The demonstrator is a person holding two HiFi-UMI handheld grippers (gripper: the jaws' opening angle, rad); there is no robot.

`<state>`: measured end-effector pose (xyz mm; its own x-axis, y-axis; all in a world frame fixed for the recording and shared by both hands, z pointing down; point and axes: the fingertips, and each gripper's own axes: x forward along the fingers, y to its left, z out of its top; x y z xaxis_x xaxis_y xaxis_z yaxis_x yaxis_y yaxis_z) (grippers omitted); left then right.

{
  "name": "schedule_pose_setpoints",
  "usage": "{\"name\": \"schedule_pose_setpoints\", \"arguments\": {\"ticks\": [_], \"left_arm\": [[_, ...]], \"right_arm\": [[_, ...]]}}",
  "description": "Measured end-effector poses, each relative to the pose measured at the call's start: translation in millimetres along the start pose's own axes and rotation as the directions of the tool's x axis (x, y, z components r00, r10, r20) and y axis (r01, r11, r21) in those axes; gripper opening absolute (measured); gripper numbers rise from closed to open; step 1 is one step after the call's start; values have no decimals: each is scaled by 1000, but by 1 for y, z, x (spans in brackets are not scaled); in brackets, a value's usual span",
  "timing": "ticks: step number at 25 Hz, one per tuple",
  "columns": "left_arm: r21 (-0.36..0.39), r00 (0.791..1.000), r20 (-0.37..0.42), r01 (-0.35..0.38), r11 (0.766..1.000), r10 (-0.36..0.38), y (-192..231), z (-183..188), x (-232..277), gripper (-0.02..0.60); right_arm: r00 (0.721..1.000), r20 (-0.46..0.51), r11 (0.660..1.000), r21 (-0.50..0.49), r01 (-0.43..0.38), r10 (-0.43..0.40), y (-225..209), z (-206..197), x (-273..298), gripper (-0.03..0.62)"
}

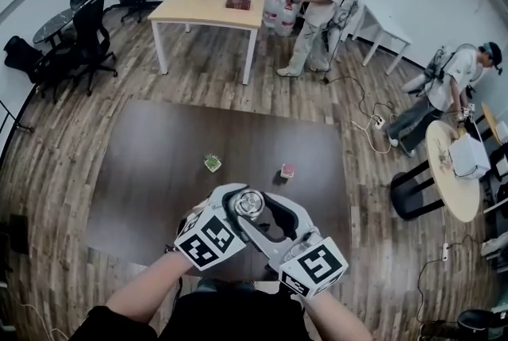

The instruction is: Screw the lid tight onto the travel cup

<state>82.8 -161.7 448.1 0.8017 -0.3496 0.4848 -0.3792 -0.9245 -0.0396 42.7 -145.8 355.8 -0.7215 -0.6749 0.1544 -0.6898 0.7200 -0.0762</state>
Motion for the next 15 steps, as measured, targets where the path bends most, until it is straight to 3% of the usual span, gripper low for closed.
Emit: {"name": "schedule_pose_setpoints", "arguments": {"ticks": [3,6,8,11,13,15], "left_arm": [[6,1000,-6,5,1000,-5,0,0,-1,394],[11,999,2,36,999,-36,-6,2,-2,394],[25,997,13,74,997,-75,-15,7,-5,394],[51,992,-1,124,991,-124,-31,10,-8,394],[61,989,-6,145,987,-145,-38,11,-9,394],[59,988,-2,154,986,-154,-42,12,-11,394]], "right_arm": [[1000,-10,999,-13,-30,30,1,0,-1,238],[980,-14,979,-41,-200,199,6,4,-9,239],[931,-18,928,-70,-365,365,7,8,-20,247],[825,-63,818,-110,-565,561,9,16,-34,259],[765,-124,757,-114,-643,631,14,15,-36,261],[728,-160,716,-133,-685,667,18,15,-33,262]]}}
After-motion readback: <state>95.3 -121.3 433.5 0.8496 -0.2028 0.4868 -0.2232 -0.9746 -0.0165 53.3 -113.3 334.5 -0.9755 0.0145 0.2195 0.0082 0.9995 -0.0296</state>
